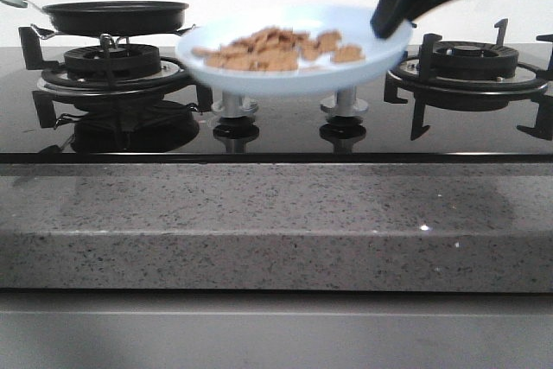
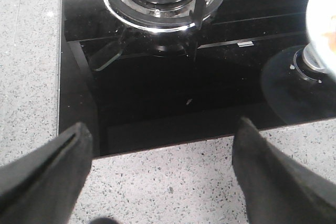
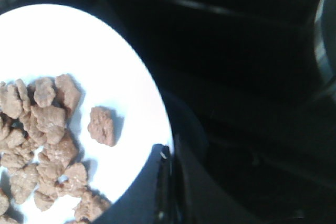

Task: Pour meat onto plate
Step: 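Lower the plate back between the burners with the right gripper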

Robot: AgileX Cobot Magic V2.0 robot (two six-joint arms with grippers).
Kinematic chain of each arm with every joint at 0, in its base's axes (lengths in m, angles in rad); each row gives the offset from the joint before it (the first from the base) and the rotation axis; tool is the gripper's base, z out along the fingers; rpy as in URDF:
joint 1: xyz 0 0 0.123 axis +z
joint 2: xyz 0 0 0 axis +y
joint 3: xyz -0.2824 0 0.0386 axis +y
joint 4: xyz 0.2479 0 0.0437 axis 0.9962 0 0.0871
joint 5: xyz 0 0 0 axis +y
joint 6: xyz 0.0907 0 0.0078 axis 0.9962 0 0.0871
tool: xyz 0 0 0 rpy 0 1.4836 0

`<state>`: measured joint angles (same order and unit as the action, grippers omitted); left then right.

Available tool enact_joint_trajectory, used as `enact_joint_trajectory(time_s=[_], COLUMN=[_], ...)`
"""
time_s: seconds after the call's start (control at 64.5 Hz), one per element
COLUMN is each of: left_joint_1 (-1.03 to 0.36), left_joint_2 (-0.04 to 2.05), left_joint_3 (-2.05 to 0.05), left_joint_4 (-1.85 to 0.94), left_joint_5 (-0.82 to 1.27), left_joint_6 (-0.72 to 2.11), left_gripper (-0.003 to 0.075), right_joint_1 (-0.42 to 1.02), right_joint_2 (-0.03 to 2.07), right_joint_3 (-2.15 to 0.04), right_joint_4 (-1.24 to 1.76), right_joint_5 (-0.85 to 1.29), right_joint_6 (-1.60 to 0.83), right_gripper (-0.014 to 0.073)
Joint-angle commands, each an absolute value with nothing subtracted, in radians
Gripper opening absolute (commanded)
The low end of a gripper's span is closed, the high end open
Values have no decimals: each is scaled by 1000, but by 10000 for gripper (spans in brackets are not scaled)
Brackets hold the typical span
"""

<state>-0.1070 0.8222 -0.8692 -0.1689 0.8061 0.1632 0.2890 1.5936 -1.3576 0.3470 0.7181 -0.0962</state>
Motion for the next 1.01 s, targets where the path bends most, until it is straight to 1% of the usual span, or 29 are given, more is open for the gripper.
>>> enact_joint_trajectory(time_s=[0.0, 0.139, 0.232, 0.496, 0.759, 0.821, 0.883, 0.976, 0.992], left_joint_1=[-115, -115, -115, -115, -115, -115, -115, -115, -115], left_joint_2=[815, 815, 815, 815, 815, 815, 815, 815, 815], left_joint_3=[-894, -894, -894, -894, -894, -894, -894, -894, -894], left_joint_4=[-181, -181, -181, -181, -192, -194, -194, -194, -194], left_joint_5=[744, 744, 744, 744, 744, 744, 744, 744, 744], left_joint_6=[153, 153, 153, 153, 153, 153, 153, 153, 153], left_gripper=[546, 546, 546, 546, 546, 546, 546, 546, 546], right_joint_1=[251, 210, 206, 206, 206, 206, 206, 206, 206], right_joint_2=[1581, 1671, 1733, 1915, 2027, 2040, 2052, 2065, 2066], right_joint_3=[-1478, -1619, -1695, -1881, -1972, -1972, -1972, -1972, -1972], right_joint_4=[353, 353, 353, 348, 345, 337, 325, 320, 320], right_joint_5=[709, 771, 796, 791, 794, 788, 784, 782, 782], right_joint_6=[-105, -105, -105, -105, -105, -105, -105, -105, -105], right_gripper=[-107, -107, -107, -107, -95, -64, -13, 127, 138])
